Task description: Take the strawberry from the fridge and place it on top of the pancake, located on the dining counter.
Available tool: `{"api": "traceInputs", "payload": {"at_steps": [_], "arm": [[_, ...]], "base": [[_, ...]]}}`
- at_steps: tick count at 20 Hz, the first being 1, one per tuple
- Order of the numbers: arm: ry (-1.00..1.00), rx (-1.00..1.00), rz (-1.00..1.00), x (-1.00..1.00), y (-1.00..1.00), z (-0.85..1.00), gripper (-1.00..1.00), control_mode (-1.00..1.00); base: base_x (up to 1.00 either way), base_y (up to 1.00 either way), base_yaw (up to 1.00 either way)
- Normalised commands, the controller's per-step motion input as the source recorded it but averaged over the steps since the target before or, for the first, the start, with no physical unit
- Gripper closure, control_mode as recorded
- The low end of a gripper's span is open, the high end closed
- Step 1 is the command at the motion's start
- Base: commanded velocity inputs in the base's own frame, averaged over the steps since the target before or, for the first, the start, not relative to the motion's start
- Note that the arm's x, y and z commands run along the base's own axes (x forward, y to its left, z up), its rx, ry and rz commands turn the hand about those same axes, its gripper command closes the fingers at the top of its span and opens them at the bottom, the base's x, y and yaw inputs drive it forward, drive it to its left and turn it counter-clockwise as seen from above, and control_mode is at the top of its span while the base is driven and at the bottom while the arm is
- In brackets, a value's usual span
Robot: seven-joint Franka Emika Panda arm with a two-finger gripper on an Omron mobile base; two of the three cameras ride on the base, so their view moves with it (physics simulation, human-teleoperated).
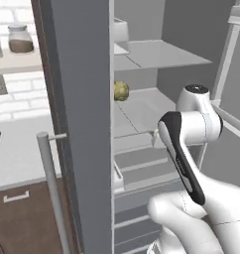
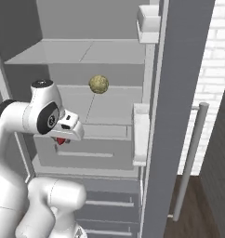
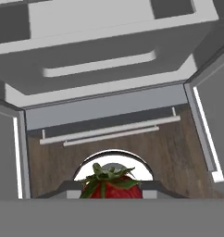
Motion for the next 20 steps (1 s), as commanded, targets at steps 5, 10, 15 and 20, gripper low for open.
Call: {"api": "traceInputs", "payload": {"at_steps": [5,10,15,20], "arm": [[0.00,0.00,0.00,0.00,0.00,0.00,1.00,1.00],[0.00,0.00,0.00,0.00,0.00,0.00,1.00,1.00],[0.00,0.00,0.00,0.00,0.00,0.00,1.00,1.00],[0.00,0.00,0.00,0.00,0.00,0.00,1.00,1.00]], "base": [[-0.61,0.02,-0.59],[-0.65,-0.03,-0.35],[-0.95,0.00,-0.42],[-0.68,-0.13,-0.70]]}}
